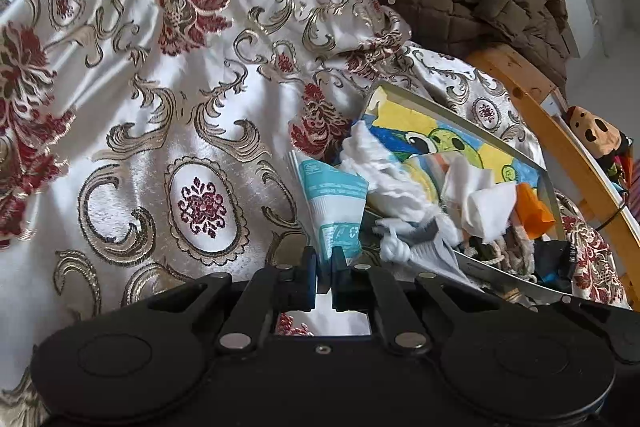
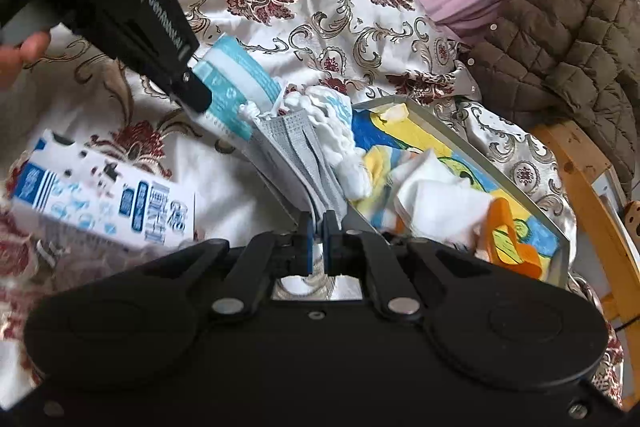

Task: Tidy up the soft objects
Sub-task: 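Lift the mask packet and grey mask and carry them over the tray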

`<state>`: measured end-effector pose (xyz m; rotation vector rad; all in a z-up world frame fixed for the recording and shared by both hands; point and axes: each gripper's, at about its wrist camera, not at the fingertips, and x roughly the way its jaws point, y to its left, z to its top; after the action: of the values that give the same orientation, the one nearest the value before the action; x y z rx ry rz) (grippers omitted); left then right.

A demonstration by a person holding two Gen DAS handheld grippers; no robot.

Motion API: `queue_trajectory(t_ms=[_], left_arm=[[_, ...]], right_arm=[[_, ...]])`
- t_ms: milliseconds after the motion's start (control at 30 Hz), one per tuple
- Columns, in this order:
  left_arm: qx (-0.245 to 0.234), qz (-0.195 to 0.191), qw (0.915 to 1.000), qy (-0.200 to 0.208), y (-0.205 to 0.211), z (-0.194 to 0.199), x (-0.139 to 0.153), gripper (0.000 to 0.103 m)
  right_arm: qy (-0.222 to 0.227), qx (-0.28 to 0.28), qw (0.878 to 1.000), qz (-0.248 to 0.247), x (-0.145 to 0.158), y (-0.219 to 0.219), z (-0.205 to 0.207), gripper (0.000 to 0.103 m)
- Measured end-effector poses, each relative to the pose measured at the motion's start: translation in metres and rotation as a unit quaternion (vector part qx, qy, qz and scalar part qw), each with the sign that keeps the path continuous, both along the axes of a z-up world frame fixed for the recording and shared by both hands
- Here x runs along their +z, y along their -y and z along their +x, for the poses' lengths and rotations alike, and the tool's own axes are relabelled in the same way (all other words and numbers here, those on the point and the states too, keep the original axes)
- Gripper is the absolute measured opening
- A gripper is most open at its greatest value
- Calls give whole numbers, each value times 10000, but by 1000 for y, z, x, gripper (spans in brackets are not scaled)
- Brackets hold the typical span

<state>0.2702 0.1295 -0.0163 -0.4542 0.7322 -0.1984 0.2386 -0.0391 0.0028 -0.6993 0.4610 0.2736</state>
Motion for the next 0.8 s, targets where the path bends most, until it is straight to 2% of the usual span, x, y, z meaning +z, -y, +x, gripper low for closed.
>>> queue_trajectory(t_ms=[367,667,800], left_arm=[[-132,115,9992,356,16,-13,37,6],[-291,18,9948,972,32,0,57,6],[-384,312,9898,1333,44,7,63,6]], right_arm=[[299,-43,9995,-32,36,31,-22,0],[622,-242,9978,1,59,42,-1,0],[835,-373,9958,7,69,46,11,0]])
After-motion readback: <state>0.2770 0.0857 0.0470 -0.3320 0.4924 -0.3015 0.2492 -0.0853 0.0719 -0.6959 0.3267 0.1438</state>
